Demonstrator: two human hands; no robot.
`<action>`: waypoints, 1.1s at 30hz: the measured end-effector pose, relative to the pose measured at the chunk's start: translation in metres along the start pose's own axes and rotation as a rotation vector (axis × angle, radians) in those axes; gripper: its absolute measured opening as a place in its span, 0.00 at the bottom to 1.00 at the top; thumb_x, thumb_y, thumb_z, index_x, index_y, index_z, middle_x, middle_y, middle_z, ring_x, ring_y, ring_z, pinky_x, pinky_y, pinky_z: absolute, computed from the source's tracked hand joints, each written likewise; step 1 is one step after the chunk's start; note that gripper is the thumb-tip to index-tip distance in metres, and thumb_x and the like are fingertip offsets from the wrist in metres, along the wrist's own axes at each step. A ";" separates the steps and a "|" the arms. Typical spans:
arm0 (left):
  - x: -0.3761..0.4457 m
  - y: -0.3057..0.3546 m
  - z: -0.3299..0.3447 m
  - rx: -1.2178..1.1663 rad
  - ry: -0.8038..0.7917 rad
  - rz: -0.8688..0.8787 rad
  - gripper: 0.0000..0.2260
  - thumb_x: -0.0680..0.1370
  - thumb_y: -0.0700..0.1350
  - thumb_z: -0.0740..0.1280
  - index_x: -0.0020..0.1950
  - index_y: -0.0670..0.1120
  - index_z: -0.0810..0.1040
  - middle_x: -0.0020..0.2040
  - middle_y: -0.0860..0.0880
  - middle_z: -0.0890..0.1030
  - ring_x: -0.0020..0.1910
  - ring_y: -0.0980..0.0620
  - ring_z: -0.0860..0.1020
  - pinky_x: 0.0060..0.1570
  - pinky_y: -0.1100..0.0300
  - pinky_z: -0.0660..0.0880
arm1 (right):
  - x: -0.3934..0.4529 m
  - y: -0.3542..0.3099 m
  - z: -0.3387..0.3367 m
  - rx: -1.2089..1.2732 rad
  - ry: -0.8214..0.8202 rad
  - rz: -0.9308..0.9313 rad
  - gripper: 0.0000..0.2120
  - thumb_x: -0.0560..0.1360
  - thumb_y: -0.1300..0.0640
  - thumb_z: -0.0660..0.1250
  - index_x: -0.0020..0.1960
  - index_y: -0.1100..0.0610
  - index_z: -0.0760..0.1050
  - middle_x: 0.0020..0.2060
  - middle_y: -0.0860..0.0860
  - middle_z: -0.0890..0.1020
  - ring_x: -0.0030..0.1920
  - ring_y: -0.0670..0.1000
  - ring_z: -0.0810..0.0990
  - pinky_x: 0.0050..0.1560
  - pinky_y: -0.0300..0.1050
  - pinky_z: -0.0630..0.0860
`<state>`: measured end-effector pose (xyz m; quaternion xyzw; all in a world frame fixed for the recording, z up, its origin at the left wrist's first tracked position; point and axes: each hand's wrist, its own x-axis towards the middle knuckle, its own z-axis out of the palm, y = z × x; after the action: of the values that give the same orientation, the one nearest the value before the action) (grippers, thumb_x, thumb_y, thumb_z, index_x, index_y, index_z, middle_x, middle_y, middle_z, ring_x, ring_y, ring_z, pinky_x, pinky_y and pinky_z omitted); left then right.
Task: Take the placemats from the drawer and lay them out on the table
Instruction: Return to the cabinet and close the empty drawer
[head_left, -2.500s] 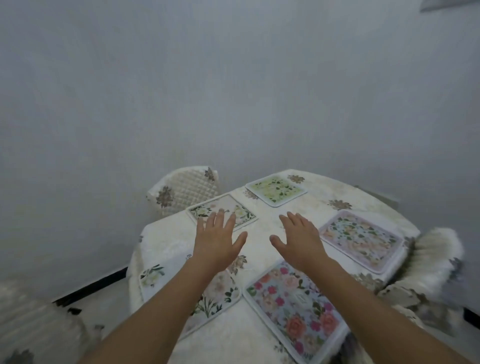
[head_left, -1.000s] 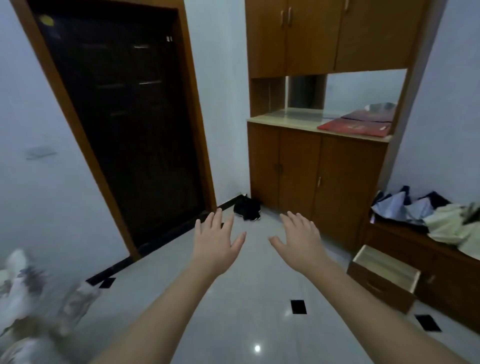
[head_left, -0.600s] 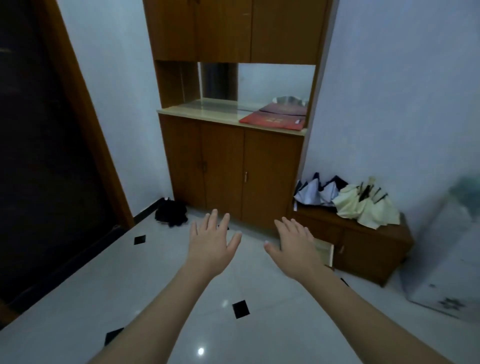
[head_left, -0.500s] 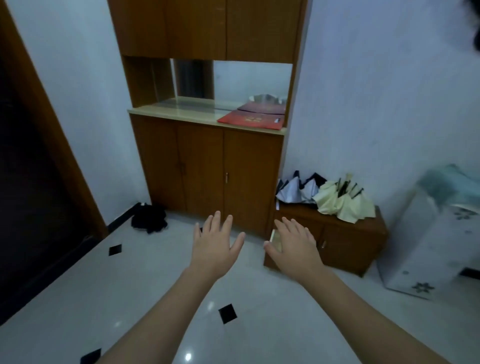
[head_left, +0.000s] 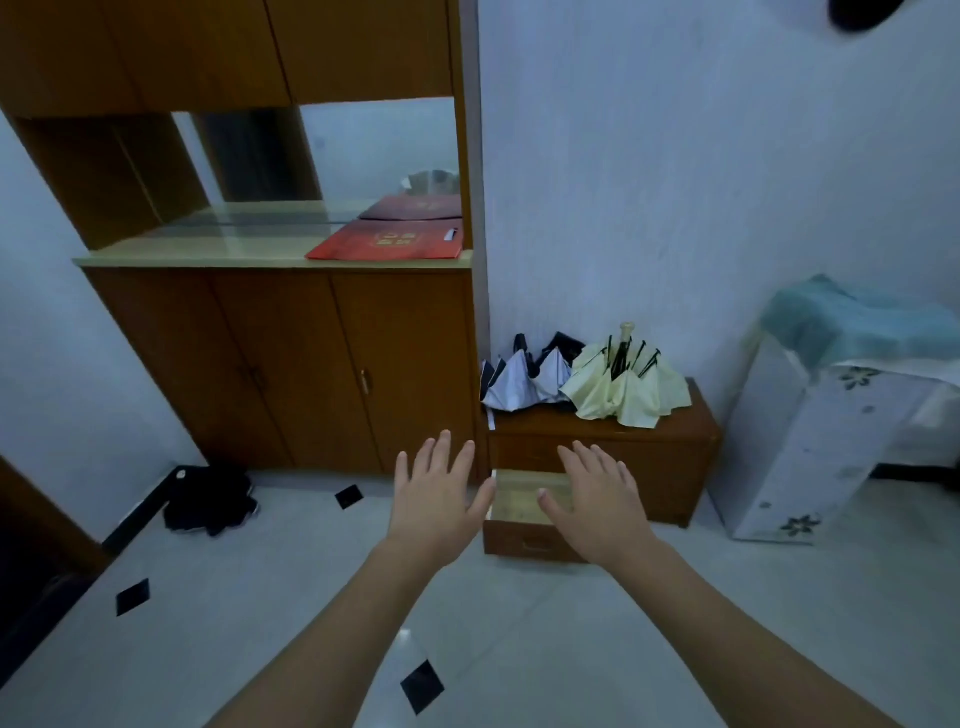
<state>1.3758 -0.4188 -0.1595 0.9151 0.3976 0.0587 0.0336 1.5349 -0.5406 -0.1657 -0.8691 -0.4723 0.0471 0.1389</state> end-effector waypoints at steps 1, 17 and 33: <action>0.015 -0.001 -0.001 0.012 0.010 -0.013 0.30 0.80 0.66 0.44 0.79 0.55 0.51 0.80 0.49 0.50 0.79 0.47 0.48 0.76 0.44 0.44 | 0.016 0.003 0.001 0.009 -0.002 -0.014 0.32 0.79 0.38 0.53 0.78 0.51 0.53 0.78 0.50 0.55 0.78 0.52 0.50 0.76 0.55 0.47; 0.202 -0.025 0.024 -0.041 0.027 0.016 0.29 0.80 0.65 0.45 0.79 0.54 0.51 0.80 0.48 0.50 0.79 0.48 0.48 0.76 0.44 0.43 | 0.203 0.017 0.010 -0.018 0.013 -0.024 0.32 0.79 0.38 0.53 0.78 0.52 0.55 0.77 0.50 0.58 0.77 0.53 0.52 0.76 0.55 0.48; 0.404 -0.019 0.049 -0.142 0.064 0.345 0.29 0.81 0.65 0.47 0.79 0.54 0.55 0.79 0.48 0.56 0.78 0.48 0.52 0.75 0.43 0.47 | 0.331 0.038 0.001 -0.087 0.136 0.248 0.32 0.79 0.38 0.54 0.77 0.52 0.56 0.76 0.51 0.60 0.77 0.53 0.55 0.75 0.54 0.50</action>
<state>1.6421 -0.1112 -0.1776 0.9627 0.2305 0.1208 0.0747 1.7472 -0.2840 -0.1614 -0.9273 -0.3523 -0.0154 0.1258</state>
